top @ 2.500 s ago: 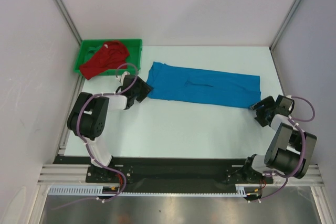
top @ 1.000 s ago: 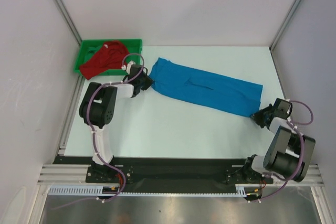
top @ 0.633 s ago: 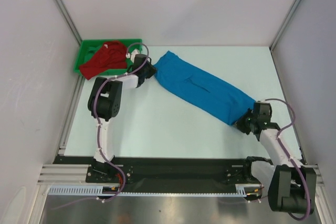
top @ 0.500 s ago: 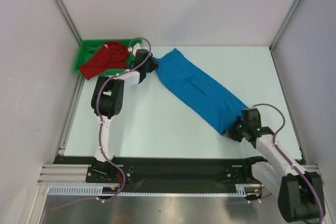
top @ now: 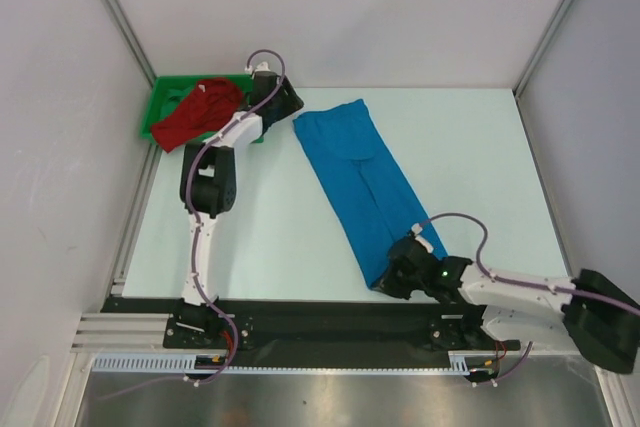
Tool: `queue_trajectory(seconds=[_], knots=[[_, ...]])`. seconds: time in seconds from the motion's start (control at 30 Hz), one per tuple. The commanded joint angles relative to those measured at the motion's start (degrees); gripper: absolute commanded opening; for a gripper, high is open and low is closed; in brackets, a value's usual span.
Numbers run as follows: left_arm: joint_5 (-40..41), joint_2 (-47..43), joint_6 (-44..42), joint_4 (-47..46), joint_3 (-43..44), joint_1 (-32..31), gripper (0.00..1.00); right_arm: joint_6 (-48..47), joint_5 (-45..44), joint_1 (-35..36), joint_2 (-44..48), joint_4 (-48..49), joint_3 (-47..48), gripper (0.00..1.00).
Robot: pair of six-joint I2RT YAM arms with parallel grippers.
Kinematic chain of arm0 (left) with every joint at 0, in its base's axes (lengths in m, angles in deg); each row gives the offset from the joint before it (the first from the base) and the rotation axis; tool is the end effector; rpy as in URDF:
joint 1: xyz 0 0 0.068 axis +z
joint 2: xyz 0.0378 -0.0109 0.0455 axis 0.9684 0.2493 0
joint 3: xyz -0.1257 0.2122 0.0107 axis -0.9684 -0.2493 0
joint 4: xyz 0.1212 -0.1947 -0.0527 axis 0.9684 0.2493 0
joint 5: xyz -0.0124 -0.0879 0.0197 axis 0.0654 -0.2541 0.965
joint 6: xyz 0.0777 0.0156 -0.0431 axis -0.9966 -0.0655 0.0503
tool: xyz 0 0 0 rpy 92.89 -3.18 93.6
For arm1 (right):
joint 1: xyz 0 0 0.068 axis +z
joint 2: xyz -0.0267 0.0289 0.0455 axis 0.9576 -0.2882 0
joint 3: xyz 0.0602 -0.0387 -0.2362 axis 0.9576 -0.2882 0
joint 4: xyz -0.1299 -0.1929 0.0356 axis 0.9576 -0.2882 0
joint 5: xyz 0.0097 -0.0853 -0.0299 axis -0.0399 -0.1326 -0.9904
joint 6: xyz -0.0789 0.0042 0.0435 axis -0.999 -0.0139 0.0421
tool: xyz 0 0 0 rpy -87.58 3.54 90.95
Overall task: Fold and stack the t-shirts
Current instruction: Fold the tshirt
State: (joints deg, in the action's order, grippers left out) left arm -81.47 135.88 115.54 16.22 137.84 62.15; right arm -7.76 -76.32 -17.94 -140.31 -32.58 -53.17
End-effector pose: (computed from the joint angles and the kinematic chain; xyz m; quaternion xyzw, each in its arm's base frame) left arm 0.5366 -0.1316 0.1495 -0.1678 0.8471 -0.2330 0.4472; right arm 0.1087 0.1470 0.0965 0.1992 0.9295 0.2704 0.1526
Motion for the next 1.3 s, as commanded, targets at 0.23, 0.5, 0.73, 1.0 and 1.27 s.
queue_trajectory(seconds=[0.23,0.5,0.73,1.0,1.27], knots=[[6.83,-21.98,-11.1,16.48,-7.67,0.23,0.7,-6.91,1.65,8.32,-15.56,9.2,14.5,0.03],[3.06,-32.91,-14.09,15.25,-23.15,0.14,0.7,-12.7,11.58,13.86,-24.44,13.85,21.36,0.02],[-2.56,-36.34,-9.71,10.16,-32.84,0.14,0.72,-22.28,20.91,15.0,-36.14,13.07,32.18,0.3],[-8.9,-33.8,-10.23,8.05,-33.72,0.14,0.73,-34.49,19.5,11.61,-25.96,2.01,37.19,0.68],[-8.82,-25.29,-9.88,5.67,-29.68,-0.39,0.66,-50.84,21.52,-19.86,-27.86,4.0,39.56,0.71]])
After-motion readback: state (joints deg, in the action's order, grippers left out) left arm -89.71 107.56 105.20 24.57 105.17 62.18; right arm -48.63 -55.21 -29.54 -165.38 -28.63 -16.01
